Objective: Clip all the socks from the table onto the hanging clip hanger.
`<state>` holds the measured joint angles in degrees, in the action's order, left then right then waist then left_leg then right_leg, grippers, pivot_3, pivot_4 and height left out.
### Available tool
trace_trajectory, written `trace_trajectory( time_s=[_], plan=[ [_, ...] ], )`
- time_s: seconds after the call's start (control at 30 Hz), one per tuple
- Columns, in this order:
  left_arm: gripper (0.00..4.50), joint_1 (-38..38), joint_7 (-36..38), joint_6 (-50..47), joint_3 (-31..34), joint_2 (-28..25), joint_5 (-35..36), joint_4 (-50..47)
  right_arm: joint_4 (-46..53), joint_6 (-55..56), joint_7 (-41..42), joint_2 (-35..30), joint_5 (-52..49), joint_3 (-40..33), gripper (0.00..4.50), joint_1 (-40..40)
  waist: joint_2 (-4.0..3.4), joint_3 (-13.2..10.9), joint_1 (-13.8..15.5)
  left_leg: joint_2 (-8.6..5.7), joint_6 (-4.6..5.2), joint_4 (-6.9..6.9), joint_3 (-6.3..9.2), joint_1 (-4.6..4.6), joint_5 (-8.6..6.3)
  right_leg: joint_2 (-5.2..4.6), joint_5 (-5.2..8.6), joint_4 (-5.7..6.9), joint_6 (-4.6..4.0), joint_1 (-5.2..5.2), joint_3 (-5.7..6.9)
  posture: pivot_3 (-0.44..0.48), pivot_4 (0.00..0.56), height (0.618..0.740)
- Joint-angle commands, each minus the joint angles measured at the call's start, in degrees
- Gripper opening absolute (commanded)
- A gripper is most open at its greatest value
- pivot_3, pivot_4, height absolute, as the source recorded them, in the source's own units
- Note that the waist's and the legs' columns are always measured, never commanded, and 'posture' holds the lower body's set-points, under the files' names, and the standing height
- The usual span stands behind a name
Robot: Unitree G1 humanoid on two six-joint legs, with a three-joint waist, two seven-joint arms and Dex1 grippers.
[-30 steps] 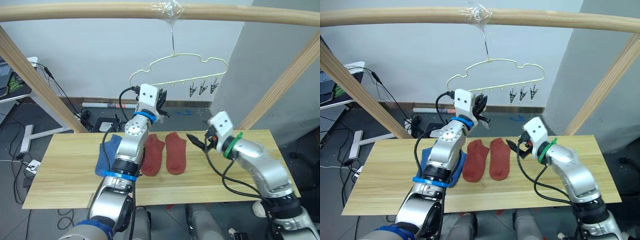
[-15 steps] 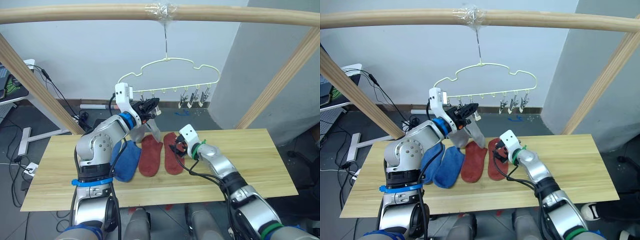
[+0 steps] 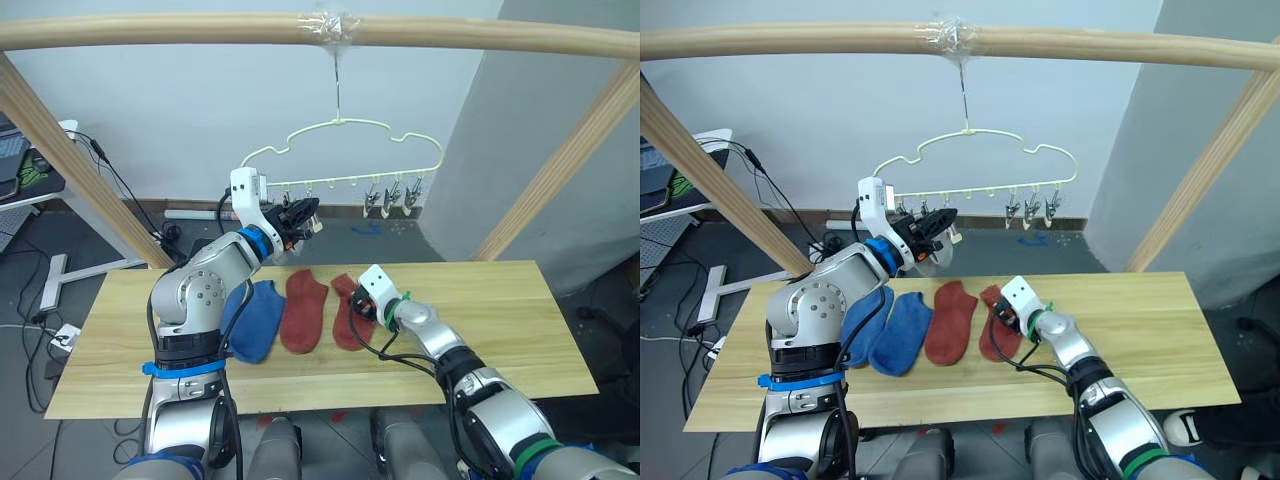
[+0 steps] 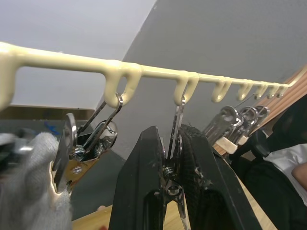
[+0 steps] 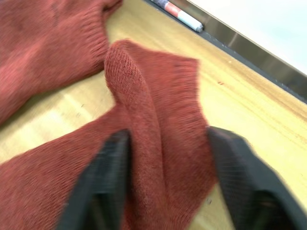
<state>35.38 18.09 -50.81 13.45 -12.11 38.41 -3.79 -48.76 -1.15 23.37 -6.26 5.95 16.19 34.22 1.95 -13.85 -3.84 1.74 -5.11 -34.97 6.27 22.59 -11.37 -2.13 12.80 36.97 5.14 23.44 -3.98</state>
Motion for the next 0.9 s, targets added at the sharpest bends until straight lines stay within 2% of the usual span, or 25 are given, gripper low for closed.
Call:
trace_trajectory(
  time_s=[0.03,0.13,0.33,0.43,0.5,0.57,0.7,0.9],
  plan=[
    [0.2,-0.1,0.6,-0.5,-0.4,-0.5,1.0,-1.4,4.5,1.0,1.5,-3.1,1.8,0.6,1.08,-5.9,0.0,0.1,0.3,0.0,0.0,0.01,0.0,0.01,0.0,0.0,0.01,-0.02,0.0,0.0,0.0,0.016,0.182,0.74],
    [0.2,0.2,1.1,-1.9,0.0,-0.6,2.3,-0.9,14.4,0.6,3.8,-6.4,1.0,0.2,0.03,-11.0,-0.02,0.2,0.5,-0.01,0.0,0.0,-0.01,0.02,-0.01,0.0,0.01,-0.04,0.01,0.01,-0.01,0.012,0.181,0.74],
    [0.2,0.9,-0.3,-6.8,3.2,-0.1,7.5,-0.2,32.6,-1.5,6.8,-12.1,-0.6,-1.5,0.01,-18.5,-0.03,0.2,0.2,-0.01,0.0,-0.01,-0.03,0.02,-0.01,0.0,0.01,-0.02,0.02,0.04,-0.03,0.0,0.178,0.74],
    [0.2,2.7,-4.8,-13.8,9.5,2.0,15.8,2.9,48.2,-3.2,8.0,-16.3,-0.4,-3.4,0.01,-22.0,-0.07,0.3,0.1,0.0,0.0,-0.01,-0.02,0.04,0.0,0.0,0.02,0.01,0.02,0.08,-0.02,-0.007,0.177,0.74],
    [0.2,3.4,-7.3,-16.7,12.2,2.6,19.6,4.1,53.8,-5.2,8.0,-17.3,-0.1,-3.6,0.01,-23.1,-0.05,0.3,-0.1,0.0,0.0,-0.04,-0.02,0.1,0.0,0.0,0.01,-0.02,0.04,0.09,-0.02,-0.012,0.175,0.74],
    [0.2,4.1,-12.0,-19.0,16.1,4.3,24.6,6.4,59.8,-7.8,7.3,-17.2,-0.1,-3.8,0.01,-24.1,-0.02,0.3,-0.1,0.0,0.0,-0.05,0.0,0.09,0.0,0.0,0.01,-0.02,0.04,0.09,-0.01,-0.021,0.172,0.74],
    [0.2,4.0,-18.0,-20.9,19.6,6.3,31.3,8.5,70.7,-12.9,5.7,-16.0,0.9,-3.5,0.01,-25.2,-0.01,0.3,0.1,-0.01,-0.01,-0.03,0.02,0.15,-0.01,-0.01,0.02,-0.06,0.03,0.11,0.01,-0.039,0.168,0.74],
    [0.2,4.9,-21.4,-19.9,18.4,5.9,35.7,9.5,75.9,-19.8,4.1,-12.1,1.2,-1.2,0.01,-22.7,-0.01,0.3,0.2,-0.01,-0.01,-0.05,0.02,0.13,-0.01,-0.01,0.01,-0.06,0.03,0.1,0.01,-0.053,0.165,0.74]
  ],
)
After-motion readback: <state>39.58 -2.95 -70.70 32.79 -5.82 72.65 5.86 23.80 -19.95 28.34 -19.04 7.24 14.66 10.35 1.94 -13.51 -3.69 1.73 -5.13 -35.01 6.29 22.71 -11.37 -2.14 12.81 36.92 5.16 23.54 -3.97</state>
